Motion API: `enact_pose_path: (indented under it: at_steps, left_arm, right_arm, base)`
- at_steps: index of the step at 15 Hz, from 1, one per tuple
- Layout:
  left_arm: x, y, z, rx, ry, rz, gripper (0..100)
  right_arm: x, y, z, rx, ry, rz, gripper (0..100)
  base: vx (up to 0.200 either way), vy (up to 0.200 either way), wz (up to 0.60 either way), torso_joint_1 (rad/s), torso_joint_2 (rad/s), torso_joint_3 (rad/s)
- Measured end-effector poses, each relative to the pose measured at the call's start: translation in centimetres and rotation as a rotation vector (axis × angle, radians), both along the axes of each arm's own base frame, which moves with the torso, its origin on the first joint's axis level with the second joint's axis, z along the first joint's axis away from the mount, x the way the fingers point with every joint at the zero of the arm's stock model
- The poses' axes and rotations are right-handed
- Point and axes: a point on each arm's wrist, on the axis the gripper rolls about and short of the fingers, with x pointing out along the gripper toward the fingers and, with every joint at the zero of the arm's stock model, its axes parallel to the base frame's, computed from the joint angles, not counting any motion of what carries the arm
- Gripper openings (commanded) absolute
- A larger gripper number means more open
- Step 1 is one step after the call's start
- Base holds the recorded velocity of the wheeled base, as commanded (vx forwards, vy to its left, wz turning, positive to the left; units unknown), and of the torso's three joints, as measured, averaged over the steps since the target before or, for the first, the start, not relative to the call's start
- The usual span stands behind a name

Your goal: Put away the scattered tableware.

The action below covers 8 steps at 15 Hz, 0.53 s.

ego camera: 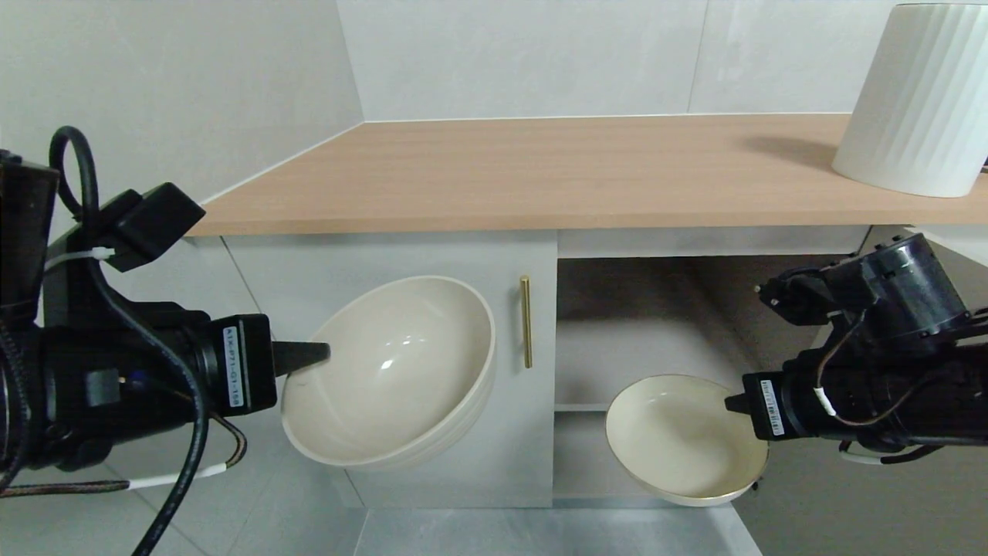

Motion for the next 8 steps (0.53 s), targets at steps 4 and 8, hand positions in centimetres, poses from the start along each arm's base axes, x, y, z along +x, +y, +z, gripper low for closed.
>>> enact_pose_path:
  at_steps: [4,8]
  left_arm:
    - [0.1,0.0,0.0,0.001,0.002,0.000,0]
    - [0.1,0.0,0.0,0.001,0.002,0.000,0]
  right_arm:
    - [1.6,0.9,-2.1,-0.027,0.050,-0.004,0]
    - [4.2,2.4,-5.8,-0.033,0.095,-0.023,0]
  base:
    - [0.000,0.000,0.00,0.000,0.00,0.000]
    - [0.000,0.000,0.00,0.000,0.00,0.000]
